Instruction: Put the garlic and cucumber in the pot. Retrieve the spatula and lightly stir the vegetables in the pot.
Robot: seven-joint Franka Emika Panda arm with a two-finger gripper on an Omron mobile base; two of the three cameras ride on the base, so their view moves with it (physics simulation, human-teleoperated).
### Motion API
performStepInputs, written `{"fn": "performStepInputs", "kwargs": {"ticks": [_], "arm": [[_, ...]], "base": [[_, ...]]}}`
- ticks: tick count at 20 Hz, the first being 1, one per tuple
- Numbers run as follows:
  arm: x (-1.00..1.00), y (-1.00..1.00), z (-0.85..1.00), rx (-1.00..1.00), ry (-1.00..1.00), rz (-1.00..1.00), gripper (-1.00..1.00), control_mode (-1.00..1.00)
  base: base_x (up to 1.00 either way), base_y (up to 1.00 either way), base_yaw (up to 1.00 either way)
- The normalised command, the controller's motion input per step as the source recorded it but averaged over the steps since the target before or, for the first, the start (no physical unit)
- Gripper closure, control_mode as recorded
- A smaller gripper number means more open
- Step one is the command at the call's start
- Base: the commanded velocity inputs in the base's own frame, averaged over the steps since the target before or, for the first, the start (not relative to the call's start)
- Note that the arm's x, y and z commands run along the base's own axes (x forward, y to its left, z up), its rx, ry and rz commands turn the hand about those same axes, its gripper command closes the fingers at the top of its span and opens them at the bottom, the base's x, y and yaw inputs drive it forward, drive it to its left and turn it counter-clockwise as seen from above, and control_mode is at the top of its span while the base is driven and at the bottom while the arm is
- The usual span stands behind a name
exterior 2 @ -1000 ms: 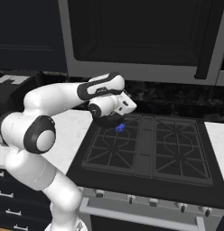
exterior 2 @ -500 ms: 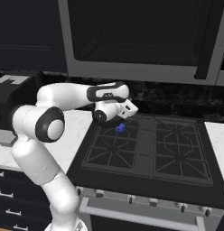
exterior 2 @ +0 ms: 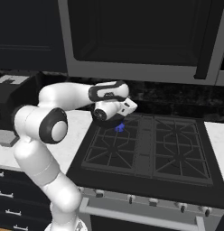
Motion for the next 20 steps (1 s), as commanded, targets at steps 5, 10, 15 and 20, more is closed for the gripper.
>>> {"fn": "performStepInputs", "kwargs": {"ticks": [5, 10, 15, 20], "arm": [[-0.51, 0.07, 0.00, -0.21, 0.00, -0.06, 1.00, -1.00], [-0.57, 0.00, 0.00, -0.19, 0.00, -0.07, 1.00, -1.00], [-0.13, 0.13, 0.07, -0.10, 0.00, -0.04, 1.00, -1.00], [0.41, 0.36, 0.17, -0.01, -0.04, 0.00, 1.00, -1.00]], "base": [[0.00, 0.00, 0.00], [0.00, 0.00, 0.00], [0.00, 0.00, 0.00], [0.00, 0.00, 0.00]]}}
